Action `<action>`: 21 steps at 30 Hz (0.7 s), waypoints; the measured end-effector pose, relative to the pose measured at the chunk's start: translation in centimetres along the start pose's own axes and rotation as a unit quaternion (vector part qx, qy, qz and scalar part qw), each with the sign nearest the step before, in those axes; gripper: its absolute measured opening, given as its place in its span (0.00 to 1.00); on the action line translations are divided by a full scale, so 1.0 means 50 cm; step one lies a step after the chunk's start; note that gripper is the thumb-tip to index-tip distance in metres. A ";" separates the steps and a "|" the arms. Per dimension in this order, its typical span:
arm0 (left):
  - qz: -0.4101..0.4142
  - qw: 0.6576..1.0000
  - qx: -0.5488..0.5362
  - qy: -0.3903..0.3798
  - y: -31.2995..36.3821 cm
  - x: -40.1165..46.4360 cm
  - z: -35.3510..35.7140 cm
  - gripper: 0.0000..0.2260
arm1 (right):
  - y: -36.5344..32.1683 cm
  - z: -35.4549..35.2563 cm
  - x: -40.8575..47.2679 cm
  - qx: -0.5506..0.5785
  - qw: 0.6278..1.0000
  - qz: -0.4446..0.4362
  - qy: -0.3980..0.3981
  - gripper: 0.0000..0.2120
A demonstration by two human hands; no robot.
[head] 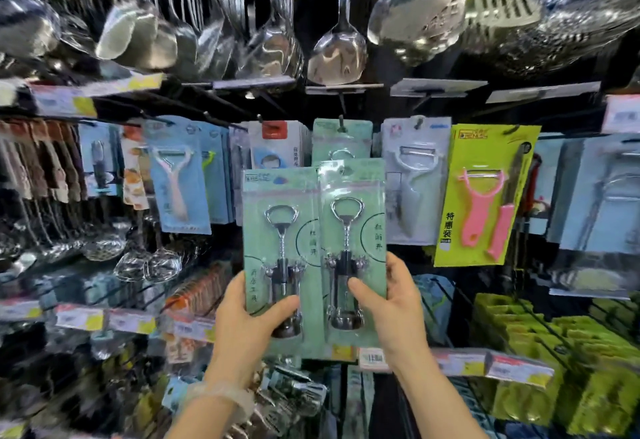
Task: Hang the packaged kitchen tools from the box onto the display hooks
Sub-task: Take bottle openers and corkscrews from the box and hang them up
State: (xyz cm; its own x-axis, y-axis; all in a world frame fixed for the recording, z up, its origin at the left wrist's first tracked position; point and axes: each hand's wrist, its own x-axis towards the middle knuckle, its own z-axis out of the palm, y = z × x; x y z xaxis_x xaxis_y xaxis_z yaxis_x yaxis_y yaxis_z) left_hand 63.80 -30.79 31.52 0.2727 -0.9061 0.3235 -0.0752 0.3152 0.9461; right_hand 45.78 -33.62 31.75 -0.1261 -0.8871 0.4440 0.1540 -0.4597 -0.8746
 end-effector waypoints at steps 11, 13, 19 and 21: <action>0.039 0.998 -0.038 -0.029 0.037 0.081 -0.006 0.25 | -0.075 0.048 0.106 -0.037 0.996 -0.073 0.021 0.28; 0.047 0.998 -0.037 -0.031 0.038 0.088 -0.005 0.23 | -0.081 0.050 0.117 -0.039 0.996 -0.078 0.014 0.26; 0.047 0.997 -0.044 -0.032 0.040 0.102 -0.008 0.23 | -0.073 0.060 0.148 -0.028 0.997 -0.062 0.026 0.23; 0.049 0.997 -0.045 -0.031 0.044 0.106 -0.007 0.23 | -0.070 0.062 0.159 -0.017 0.998 -0.050 0.024 0.23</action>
State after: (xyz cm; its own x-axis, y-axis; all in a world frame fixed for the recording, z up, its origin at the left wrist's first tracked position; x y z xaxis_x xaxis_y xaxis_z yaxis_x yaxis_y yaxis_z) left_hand 65.43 -34.82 35.30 0.2076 -0.8851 0.4166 -0.0110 0.4237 0.9057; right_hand 47.26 -39.17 38.95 -0.1851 -0.8340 0.5197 0.1045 -0.5426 -0.8335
